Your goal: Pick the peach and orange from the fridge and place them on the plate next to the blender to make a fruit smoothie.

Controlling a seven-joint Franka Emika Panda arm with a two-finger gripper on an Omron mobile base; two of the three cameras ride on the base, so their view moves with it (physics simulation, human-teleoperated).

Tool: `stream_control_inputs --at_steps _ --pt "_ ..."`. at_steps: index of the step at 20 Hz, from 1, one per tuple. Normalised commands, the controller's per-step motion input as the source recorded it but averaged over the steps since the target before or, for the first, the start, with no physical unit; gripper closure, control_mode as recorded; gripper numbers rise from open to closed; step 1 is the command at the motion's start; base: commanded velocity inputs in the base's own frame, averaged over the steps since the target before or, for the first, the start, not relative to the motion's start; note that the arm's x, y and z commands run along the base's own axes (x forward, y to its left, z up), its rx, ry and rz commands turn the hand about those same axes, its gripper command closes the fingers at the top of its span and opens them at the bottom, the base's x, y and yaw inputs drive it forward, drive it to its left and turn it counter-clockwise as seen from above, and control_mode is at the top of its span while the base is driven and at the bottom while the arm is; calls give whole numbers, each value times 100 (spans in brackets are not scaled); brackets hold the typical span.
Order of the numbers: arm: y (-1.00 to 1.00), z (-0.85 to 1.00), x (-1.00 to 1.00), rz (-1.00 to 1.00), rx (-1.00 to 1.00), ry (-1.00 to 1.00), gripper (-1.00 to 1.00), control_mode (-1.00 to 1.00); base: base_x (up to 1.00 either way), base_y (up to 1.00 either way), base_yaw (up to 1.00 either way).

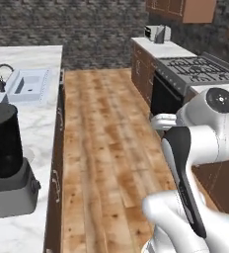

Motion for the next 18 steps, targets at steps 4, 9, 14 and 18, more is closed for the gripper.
stream_control_inputs --at_steps 4,9,14,18 --pt "0 0 0 0 0 0 100 100 100 -39 16" --pt "0 0 0 0 0 0 100 100 100 -27 64" --pt "0 0 0 0 0 0 100 100 82 -24 82" --pt "0 0 0 0 0 0 100 100 45 -25 90"
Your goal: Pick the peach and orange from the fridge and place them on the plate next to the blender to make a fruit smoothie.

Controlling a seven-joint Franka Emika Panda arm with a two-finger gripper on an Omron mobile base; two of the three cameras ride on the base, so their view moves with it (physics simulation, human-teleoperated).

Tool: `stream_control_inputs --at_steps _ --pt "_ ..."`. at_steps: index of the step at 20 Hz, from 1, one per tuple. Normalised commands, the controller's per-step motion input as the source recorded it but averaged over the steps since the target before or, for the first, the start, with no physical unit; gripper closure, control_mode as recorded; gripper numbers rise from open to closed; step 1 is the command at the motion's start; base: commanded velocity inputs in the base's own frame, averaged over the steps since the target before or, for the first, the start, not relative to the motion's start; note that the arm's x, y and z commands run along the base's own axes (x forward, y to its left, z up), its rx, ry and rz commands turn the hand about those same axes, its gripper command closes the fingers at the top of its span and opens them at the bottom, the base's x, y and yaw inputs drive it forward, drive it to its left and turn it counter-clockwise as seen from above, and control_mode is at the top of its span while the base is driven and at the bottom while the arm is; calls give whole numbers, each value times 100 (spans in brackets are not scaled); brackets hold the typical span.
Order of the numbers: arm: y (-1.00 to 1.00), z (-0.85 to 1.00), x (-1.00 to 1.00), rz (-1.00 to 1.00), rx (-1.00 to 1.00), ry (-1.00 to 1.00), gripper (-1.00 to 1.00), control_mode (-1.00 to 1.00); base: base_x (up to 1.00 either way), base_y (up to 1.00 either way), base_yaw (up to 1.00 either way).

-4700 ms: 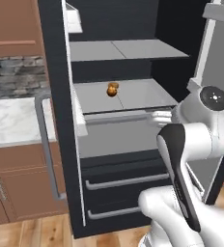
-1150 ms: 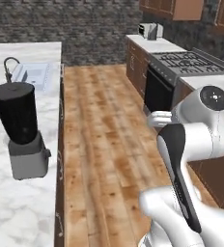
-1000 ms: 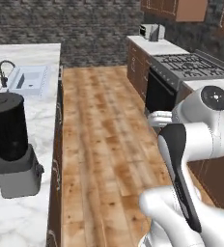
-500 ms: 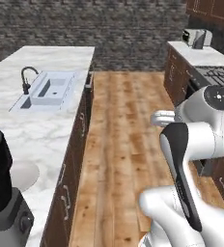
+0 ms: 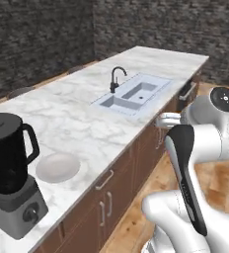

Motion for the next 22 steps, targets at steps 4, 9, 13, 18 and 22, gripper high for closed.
stream_control_inputs --at_steps 4,9,13,18,22 --pt "0 0 0 0 0 0 100 100 38 -15 95" --pt "0 0 0 0 0 0 100 100 31 -7 99" --pt "0 0 0 0 0 0 100 100 36 -64 72" --pt "0 0 0 0 0 0 100 100 15 -52 26" --pt "0 0 0 0 0 0 100 100 23 0 1"
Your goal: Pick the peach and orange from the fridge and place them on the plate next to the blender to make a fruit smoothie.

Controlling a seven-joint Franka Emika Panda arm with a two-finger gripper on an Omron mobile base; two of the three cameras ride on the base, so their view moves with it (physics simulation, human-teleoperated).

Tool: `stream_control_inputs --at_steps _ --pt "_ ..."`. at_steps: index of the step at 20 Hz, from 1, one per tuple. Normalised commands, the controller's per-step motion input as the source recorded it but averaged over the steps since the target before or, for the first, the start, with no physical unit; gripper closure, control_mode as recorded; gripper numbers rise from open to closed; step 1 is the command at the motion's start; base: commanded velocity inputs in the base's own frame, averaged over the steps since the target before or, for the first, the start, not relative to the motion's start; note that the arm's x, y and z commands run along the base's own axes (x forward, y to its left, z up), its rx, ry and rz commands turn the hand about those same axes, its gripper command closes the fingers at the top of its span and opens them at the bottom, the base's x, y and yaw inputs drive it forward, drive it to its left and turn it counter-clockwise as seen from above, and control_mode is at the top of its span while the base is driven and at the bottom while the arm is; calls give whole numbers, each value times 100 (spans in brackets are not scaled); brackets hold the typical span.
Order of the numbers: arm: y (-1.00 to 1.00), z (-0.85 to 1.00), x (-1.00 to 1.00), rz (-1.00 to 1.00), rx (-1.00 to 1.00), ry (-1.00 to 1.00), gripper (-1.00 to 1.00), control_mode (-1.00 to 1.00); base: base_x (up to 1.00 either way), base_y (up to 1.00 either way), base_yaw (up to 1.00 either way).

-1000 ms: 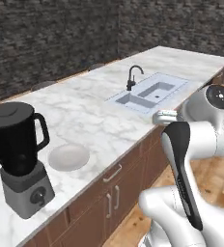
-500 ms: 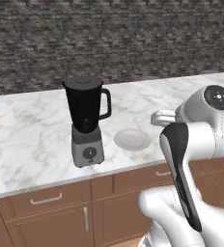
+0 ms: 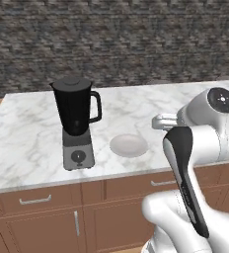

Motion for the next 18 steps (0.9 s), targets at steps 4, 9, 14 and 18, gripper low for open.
stream_control_inputs --at_steps 4,9,14,18 --pt "-7 -3 42 4 3 10 100 -100 32 0 1" --pt "-35 -16 88 17 7 39 100 -100 0 0 0" --pt "-3 -54 79 4 -1 36 100 -100 0 0 0" --pt "0 -68 43 1 0 2 100 -100 0 0 0"
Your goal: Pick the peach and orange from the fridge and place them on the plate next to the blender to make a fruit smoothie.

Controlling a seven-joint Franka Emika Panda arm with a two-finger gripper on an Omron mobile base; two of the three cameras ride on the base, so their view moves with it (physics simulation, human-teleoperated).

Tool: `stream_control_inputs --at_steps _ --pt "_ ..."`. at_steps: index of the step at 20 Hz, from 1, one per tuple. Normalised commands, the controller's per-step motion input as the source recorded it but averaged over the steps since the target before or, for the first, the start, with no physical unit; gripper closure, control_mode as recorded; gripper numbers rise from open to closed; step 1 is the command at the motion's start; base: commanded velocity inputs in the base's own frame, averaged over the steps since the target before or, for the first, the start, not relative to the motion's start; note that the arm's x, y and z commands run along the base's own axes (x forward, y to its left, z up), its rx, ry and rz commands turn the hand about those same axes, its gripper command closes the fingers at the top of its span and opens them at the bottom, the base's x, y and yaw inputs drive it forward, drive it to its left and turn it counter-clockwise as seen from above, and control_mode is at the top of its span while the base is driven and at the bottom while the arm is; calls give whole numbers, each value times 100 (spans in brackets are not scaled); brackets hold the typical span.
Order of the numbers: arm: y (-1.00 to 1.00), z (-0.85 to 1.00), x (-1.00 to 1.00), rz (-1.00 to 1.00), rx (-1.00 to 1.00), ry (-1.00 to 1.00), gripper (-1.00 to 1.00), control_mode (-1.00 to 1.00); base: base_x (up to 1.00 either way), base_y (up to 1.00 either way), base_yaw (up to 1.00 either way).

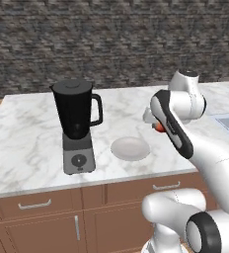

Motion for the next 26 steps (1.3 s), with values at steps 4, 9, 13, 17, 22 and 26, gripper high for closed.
stream_control_inputs --at_steps 4,9,13,17,22,26 --pt "0 -64 39 0 0 0 100 -100 0 0 0" --pt "6 -54 43 0 0 1 100 -100 0 0 0" --pt "11 -50 32 0 0 5 100 -100 0 0 0" --pt "9 -54 34 0 0 1 100 -100 0 0 0" --pt "8 -42 47 0 0 0 100 -100 0 0 0" --pt "20 -48 42 0 0 1 100 -100 0 0 0"
